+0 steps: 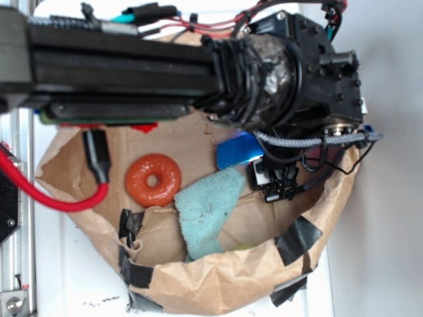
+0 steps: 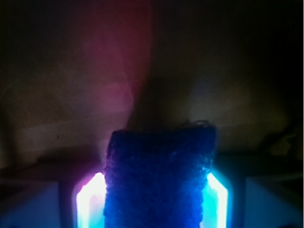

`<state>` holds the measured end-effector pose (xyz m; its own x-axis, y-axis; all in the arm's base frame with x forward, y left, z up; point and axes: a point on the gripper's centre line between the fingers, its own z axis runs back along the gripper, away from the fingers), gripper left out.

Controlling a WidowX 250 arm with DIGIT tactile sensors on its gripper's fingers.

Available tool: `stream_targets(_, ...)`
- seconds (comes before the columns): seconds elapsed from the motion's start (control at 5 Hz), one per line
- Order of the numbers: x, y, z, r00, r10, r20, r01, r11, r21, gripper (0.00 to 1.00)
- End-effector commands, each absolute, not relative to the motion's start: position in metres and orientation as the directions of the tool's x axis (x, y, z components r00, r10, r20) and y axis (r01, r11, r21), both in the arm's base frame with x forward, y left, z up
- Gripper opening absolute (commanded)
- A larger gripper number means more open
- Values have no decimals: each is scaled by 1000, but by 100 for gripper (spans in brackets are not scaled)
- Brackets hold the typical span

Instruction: Grab the blue sponge.

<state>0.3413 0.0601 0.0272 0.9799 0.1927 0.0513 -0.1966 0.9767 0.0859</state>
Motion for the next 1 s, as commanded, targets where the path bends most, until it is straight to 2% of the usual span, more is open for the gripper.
stream_targets(0.0, 317, 51, 124, 959, 192, 210, -195, 981, -3, 0)
stream_targets(0.2, 299, 41, 174, 948, 189, 255, -196, 981, 2, 0)
stream_targets(0.6, 286, 13, 222, 944, 187, 273, -180, 982, -51, 0)
stream_targets(0.8, 285, 4, 222, 959, 156, 235, -171, 984, 46, 0)
